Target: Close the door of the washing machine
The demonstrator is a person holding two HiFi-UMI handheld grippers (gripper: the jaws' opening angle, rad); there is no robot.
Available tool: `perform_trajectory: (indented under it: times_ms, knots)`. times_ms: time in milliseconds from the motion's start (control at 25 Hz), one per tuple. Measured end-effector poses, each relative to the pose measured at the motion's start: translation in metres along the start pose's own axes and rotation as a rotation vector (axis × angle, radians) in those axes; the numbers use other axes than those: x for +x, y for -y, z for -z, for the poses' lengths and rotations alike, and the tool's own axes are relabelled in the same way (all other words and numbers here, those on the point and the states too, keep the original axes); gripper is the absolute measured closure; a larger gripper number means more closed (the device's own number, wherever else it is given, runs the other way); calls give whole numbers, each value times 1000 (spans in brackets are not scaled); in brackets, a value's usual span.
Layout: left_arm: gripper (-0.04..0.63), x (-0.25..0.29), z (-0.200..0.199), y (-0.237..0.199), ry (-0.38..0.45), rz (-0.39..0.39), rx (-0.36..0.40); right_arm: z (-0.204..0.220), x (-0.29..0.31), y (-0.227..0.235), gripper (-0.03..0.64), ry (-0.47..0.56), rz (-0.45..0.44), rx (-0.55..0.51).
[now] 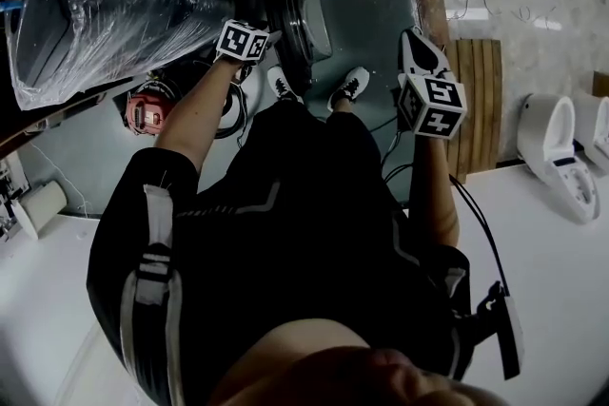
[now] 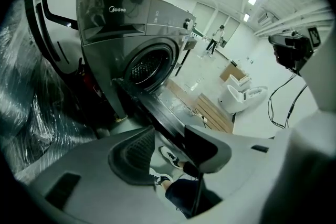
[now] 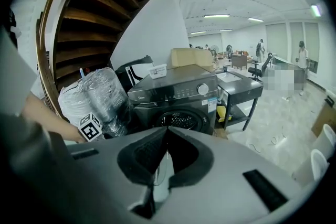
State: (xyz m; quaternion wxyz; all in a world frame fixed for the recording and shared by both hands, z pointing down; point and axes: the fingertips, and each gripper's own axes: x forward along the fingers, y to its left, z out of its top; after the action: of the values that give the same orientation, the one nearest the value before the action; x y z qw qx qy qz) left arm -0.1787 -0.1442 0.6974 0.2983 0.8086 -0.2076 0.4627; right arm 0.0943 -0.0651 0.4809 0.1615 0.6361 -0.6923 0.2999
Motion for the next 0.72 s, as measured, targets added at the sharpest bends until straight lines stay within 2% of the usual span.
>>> perform_trajectory:
  times_ms: [520, 720]
  knots:
    - [426, 16, -27, 30, -60, 10, 87, 12, -3, 41, 612, -5, 28, 63]
    - [426, 22, -46, 53, -49, 22, 219, 20, -4, 58, 612, -6, 27, 74]
